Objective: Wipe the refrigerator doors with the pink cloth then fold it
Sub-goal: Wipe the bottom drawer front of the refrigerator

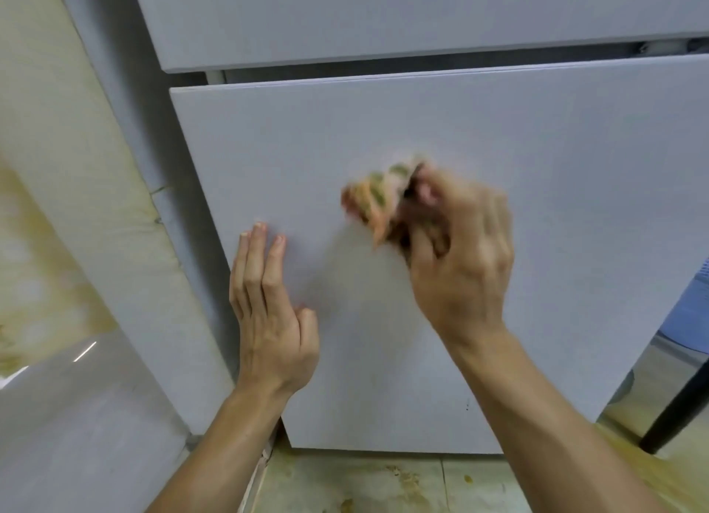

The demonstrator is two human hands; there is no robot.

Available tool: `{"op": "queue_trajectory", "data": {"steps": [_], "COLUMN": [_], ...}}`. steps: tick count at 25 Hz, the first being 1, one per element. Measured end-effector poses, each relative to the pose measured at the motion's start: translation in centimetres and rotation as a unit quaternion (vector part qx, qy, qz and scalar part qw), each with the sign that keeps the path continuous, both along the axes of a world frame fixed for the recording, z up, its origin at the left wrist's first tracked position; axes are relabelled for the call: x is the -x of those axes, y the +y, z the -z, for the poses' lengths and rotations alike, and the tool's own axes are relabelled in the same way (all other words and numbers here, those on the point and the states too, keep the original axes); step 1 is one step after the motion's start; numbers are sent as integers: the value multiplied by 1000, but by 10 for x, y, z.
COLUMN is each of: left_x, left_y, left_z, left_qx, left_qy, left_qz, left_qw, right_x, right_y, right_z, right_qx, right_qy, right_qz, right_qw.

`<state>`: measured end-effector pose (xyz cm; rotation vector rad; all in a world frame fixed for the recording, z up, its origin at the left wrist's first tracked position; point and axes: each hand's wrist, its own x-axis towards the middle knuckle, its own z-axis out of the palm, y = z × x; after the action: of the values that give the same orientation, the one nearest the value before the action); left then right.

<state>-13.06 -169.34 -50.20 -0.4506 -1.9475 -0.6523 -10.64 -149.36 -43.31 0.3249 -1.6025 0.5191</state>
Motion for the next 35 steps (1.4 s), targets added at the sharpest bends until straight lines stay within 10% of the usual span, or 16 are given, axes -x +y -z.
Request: {"op": "queue_trajectory", "data": {"steps": [4, 12, 20, 24, 35], "left_x": [-1, -3, -3, -7, -24], "left_y": [-13, -25, -38, -35, -38], "left_z": [0, 7, 5, 0, 21], "left_qx": [-27, 5, -70, -184, -188], "left_qy": [-8, -42, -58, -105, -121], "left_qz": [24, 44, 71, 193, 97], "left_qw": [999, 998, 993, 958, 970], "right_x": [11, 3, 29, 40, 6], "right_y": [-37, -41, -80, -102, -89], "right_z": [-12, 159, -26, -4, 155], "right_qx": [77, -263, 10, 28, -214], "right_qy": [26, -141, 28, 49, -223], "right_qz": [9, -40, -33, -37, -127], "right_qw": [997, 954, 999, 998, 943]}}
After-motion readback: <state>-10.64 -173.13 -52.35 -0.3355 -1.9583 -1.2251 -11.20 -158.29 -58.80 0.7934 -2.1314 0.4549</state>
